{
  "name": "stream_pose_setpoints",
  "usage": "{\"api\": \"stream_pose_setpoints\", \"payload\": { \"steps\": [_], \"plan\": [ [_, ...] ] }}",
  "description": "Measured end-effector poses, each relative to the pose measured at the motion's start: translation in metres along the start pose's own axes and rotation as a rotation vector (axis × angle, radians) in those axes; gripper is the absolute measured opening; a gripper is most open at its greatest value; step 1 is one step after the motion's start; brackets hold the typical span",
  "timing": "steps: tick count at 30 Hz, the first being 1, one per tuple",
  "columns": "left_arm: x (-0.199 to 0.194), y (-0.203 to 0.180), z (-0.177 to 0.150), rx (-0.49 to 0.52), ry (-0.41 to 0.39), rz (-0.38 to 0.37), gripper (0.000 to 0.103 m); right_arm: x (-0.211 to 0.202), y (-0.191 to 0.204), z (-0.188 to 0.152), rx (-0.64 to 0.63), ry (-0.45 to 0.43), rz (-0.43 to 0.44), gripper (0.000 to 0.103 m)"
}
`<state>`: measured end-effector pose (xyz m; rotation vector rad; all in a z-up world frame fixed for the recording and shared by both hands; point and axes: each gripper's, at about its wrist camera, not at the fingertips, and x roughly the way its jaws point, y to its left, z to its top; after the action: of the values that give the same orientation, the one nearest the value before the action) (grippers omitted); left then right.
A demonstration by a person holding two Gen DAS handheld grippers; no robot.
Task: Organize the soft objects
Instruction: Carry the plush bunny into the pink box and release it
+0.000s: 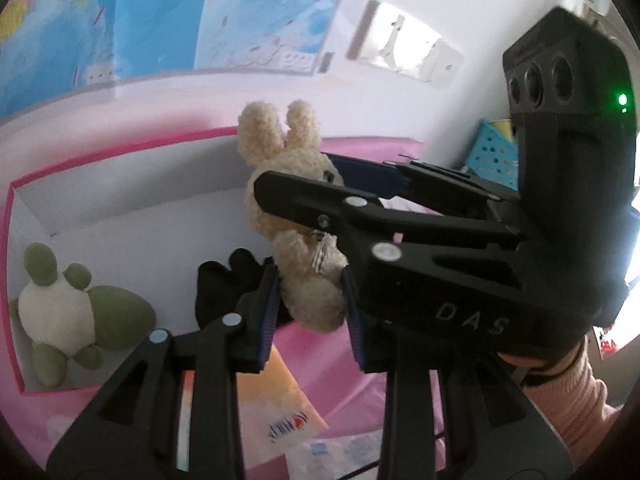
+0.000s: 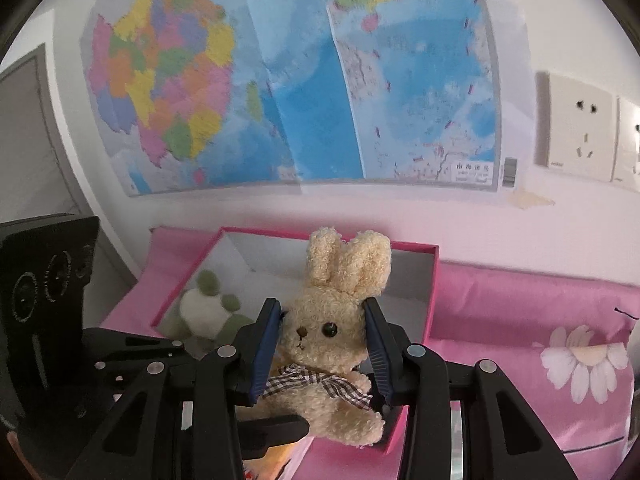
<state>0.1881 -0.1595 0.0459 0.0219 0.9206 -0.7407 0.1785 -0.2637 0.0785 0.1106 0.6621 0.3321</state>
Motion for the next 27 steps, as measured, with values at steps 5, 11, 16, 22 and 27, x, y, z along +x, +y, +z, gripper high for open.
{"api": "stream_pose_setpoints", "payload": {
  "steps": [5, 11, 16, 22, 27],
  "plan": [
    [0.024, 0.011, 0.004, -0.033, 0.059, 0.029, 0.034, 0.031, -0.006, 0.002, 0.004, 0.062, -0.048, 0.043],
    [0.033, 0.023, -0.002, -0.078, 0.088, 0.056, 0.044, 0.041, -0.008, -0.005, 0.0, 0.08, -0.161, 0.05],
    [0.008, 0.017, -0.018, -0.04, 0.034, 0.09, 0.044, 0.01, -0.007, -0.016, 0.004, 0.04, -0.142, 0.057],
    [-0.04, 0.002, -0.043, 0.041, -0.051, 0.086, 0.046, -0.045, -0.008, -0.04, 0.063, 0.009, 0.03, 0.057],
    [-0.065, -0.015, -0.072, 0.1, -0.059, 0.051, 0.051, -0.081, -0.015, -0.074, 0.136, 0.047, 0.169, 0.058]
  ]
}}
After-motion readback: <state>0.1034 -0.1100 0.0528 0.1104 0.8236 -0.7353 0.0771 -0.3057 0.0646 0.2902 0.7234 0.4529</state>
